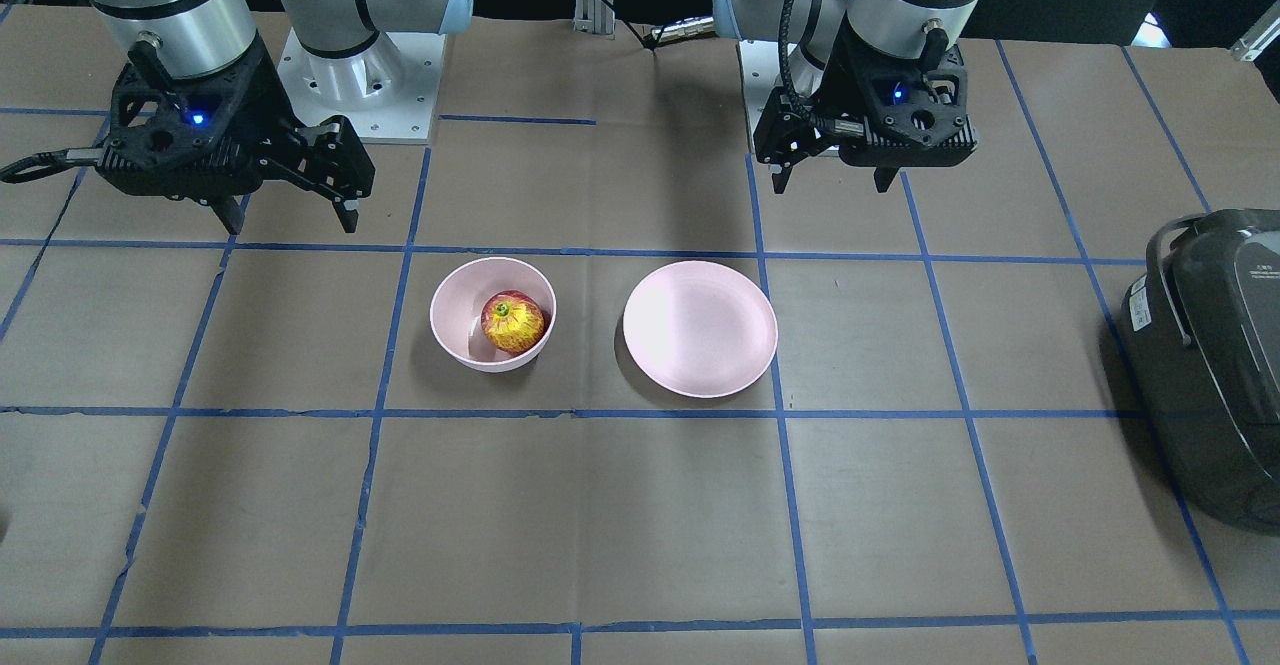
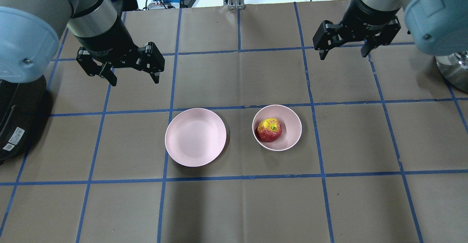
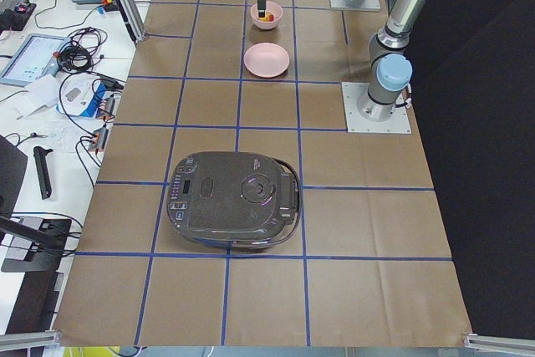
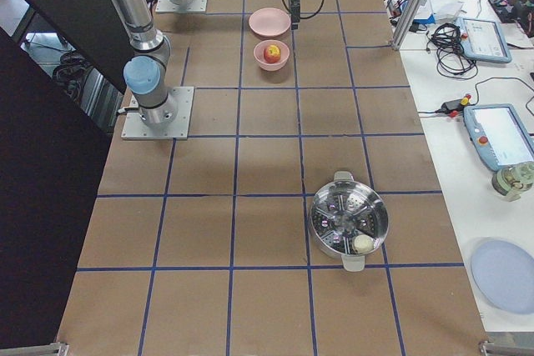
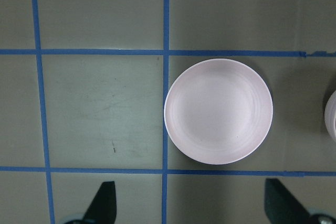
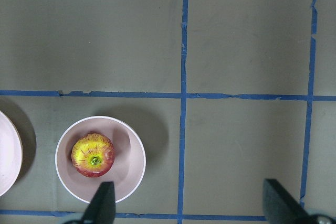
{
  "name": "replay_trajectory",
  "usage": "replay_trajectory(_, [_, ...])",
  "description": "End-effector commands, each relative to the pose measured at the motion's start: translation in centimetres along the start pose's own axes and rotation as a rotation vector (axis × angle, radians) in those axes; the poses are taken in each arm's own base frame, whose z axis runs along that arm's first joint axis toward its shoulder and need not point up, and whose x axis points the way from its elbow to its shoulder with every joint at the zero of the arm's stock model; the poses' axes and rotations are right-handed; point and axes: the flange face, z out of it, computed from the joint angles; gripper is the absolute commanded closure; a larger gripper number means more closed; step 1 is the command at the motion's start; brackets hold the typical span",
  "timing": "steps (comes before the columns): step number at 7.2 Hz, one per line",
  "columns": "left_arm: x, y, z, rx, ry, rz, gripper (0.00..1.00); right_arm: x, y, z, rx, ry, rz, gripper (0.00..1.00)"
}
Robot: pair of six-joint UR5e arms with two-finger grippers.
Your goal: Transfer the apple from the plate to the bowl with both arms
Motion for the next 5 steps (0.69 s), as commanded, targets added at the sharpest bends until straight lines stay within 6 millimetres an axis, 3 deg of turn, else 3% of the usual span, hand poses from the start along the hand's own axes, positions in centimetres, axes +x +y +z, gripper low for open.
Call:
replay_trajectory(1, [-0.04,0.08,0.07,-0.001,-0.001,0.0,0.0,0.0,0.09,0.06,-0.002,0.0,0.0,0.0])
replay_trajectory(5, [0.03,0.18,0.15,-0.003,-0.001,0.001,0.0,0.2,0.23,0.09,-0.007,0.005,0.002,0.0])
